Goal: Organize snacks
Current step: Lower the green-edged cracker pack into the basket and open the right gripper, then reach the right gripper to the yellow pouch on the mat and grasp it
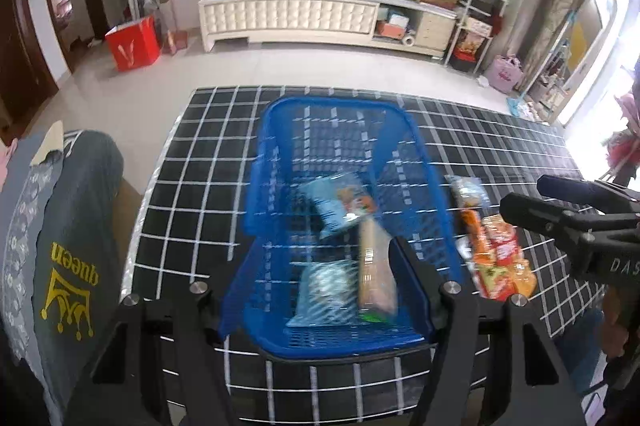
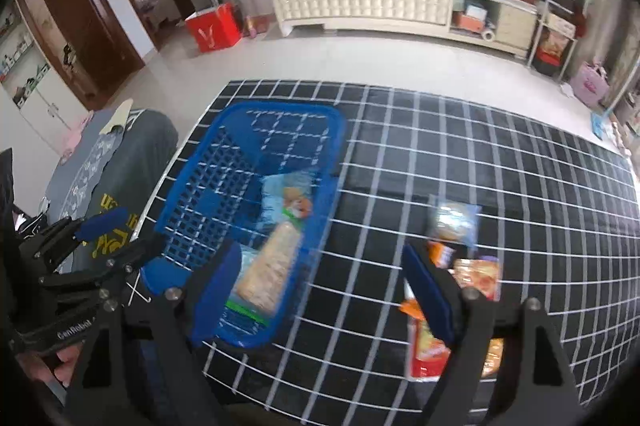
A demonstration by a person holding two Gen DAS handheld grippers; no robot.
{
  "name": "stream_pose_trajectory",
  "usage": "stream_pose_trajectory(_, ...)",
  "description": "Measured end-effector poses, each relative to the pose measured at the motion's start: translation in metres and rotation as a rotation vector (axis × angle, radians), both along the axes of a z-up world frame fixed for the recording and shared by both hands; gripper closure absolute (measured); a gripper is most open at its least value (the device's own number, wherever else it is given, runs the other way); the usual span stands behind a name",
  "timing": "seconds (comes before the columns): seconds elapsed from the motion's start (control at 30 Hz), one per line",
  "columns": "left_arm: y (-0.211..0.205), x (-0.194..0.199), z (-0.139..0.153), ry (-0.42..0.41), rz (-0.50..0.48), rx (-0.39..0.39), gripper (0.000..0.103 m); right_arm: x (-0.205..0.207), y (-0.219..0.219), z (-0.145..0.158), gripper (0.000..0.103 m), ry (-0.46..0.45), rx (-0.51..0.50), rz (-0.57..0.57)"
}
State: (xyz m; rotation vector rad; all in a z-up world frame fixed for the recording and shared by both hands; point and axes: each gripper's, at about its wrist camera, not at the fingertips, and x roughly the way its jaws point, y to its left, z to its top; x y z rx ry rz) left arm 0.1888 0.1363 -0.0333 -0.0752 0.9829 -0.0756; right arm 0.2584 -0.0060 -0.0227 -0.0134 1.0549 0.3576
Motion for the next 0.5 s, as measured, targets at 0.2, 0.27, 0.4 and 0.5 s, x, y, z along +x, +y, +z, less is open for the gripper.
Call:
stream_pose_trajectory(0.2,-0.047,-0.006,0.016,-0.034,-0.077,0.022,0.034,-0.015,-0.051,0.018,0.017,-0.031,-0.002,-0.06)
stream_pose_trajectory(0.27,-0.062,-0.007,0.018,-0.04,-0.096,0.022,0.034,-0.02,-0.064,0.021,0.017,-0.037,-0.009,-0.075)
stream_pose_trajectory(0.4,-0.095,-0.01,0.017,-0.047,-0.139,0.004,0.034,-0.03,-0.094,0.02,0.017,-0.038,-0.016,-0.103)
stream_pose_trajectory(0.5,-0.12,-0.013,0.01,-0.037,-0.177,-0.001,0.034,-0.032,-0.114,0.015,0.017,-0.025,-0.028,-0.124)
